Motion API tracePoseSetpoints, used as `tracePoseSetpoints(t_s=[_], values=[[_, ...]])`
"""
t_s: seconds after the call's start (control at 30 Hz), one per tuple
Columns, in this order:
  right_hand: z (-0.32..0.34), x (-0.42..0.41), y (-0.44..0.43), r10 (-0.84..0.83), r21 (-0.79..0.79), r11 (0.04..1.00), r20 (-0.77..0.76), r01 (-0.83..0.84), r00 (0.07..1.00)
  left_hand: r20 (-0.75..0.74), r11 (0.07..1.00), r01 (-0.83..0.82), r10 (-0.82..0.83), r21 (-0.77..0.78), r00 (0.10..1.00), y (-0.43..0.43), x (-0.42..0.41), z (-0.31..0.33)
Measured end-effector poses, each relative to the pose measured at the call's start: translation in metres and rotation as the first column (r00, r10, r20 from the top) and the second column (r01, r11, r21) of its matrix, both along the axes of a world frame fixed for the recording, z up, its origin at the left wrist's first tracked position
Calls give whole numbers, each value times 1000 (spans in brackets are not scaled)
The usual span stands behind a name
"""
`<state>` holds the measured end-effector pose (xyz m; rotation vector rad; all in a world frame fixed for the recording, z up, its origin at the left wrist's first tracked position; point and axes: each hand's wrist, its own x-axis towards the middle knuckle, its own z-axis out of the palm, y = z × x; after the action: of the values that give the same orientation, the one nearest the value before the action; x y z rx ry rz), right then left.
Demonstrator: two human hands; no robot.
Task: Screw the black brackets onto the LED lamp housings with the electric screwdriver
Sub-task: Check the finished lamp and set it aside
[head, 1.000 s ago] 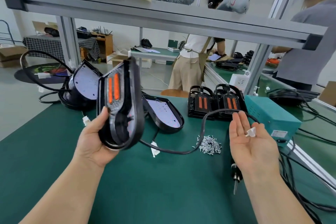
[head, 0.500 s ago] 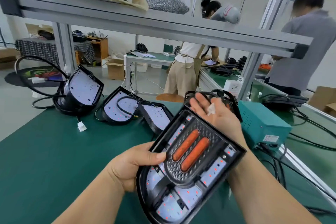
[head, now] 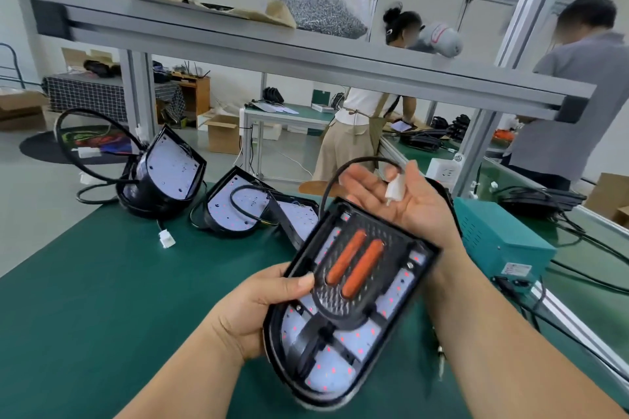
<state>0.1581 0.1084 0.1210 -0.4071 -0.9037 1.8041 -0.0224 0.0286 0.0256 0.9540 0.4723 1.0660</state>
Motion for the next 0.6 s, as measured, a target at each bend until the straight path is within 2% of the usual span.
tracePoseSetpoints(t_s=[0.13,0.2,0.27,0.47,0.6], values=[[-20,10,2,-121,89,990,202,105,972,123,981,-168,179,-93,976,6,-1,1],[-35,7,-1,-256,146,964,306,221,917,142,956,-254,274,-144,951,10,1,2],[-52,-2,-10,-316,155,948,385,277,867,162,929,-319,350,-189,923,12,4,3],[-77,-19,-32,-189,93,982,446,165,875,185,890,-384,432,-246,883,11,16,1],[-80,-20,-36,-140,30,990,434,141,890,213,887,-420,455,-190,865,10,17,1]])
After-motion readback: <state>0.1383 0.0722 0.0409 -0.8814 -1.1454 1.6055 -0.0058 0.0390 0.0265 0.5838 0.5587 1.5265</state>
